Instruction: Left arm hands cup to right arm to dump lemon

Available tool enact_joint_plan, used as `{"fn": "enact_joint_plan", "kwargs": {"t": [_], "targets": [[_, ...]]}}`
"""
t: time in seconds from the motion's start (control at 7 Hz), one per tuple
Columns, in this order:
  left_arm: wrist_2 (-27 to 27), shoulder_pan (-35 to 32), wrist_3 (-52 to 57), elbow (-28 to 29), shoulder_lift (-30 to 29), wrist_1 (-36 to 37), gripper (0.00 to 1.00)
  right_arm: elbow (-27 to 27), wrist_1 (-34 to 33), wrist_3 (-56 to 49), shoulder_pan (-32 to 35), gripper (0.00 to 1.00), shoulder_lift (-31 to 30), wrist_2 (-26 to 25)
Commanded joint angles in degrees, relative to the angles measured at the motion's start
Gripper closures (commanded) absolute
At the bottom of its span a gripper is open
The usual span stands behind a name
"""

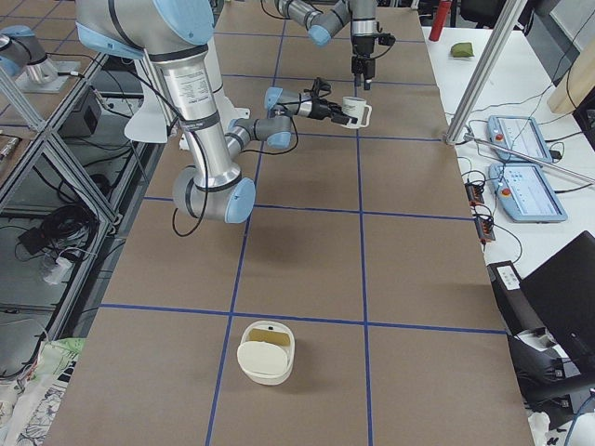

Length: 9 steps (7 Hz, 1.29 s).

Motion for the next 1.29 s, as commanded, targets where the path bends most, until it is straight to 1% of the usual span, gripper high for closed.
{"fn": "enact_joint_plan", "kwargs": {"t": [0.0,0.29,0.71,0.86,1.14], "targets": [[-0.1,1.1,0.1,0.8,-0.2,-0.1,0.24,0.0,0.0,0.1,0.0,0.7,0.0,0.0],[0.0,2.1,0.0,1.4,-0.2,-1.5,0.26,0.0,0.0,0.1,-0.1,0.7,0.0,0.0],[0.1,3.0,0.0,2.2,-0.7,-2.0,0.34,0.0,0.0,0.1,-0.2,0.69,0.0,0.0],[0.0,3.2,0.0,2.5,-1.0,-2.0,0.4,0.0,0.1,0.1,-0.2,0.69,0.0,0.0],[0.1,3.3,0.1,3.4,-1.4,-2.1,0.48,0.0,0.1,0.1,-0.4,0.68,-0.1,-0.1]]}}
